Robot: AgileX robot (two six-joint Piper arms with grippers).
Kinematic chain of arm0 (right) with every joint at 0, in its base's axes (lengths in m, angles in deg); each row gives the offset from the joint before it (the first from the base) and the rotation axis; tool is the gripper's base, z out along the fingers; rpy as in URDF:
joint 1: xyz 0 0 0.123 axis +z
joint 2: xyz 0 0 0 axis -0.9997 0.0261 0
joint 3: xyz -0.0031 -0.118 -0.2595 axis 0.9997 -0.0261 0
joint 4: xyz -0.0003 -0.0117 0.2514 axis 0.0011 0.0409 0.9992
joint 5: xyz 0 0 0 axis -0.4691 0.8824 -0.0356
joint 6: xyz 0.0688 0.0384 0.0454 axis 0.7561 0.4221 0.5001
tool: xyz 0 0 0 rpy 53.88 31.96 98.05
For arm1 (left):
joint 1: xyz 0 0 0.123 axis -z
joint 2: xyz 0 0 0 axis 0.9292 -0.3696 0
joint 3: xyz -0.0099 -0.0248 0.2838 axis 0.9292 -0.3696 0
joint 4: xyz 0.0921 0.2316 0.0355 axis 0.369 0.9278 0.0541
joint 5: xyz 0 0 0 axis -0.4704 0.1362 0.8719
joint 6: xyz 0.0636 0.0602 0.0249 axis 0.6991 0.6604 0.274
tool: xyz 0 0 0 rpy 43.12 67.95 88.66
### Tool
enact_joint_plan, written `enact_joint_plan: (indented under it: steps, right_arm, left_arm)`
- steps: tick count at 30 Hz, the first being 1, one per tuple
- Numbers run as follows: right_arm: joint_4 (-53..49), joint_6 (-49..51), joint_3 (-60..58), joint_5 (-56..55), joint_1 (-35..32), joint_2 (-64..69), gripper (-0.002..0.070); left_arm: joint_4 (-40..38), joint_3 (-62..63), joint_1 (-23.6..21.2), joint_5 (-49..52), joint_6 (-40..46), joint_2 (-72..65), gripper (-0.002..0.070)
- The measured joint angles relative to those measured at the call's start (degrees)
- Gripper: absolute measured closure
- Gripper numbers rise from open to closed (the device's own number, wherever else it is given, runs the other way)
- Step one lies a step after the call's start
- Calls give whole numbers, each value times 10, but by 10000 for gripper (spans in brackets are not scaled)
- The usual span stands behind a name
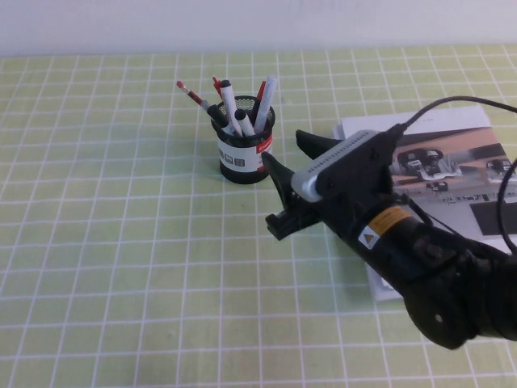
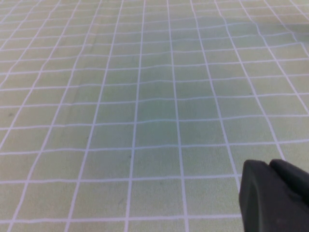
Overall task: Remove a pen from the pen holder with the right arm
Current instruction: 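Take a marker out of the pen holder and lay it on the table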
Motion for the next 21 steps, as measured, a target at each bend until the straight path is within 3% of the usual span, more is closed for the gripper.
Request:
enact_joint_plan:
  steps: [21]
  right_arm:
    - [-42,-11,256,173,-41,173,349]
  left_arm:
    - [0,0,0,0,0,0,681]
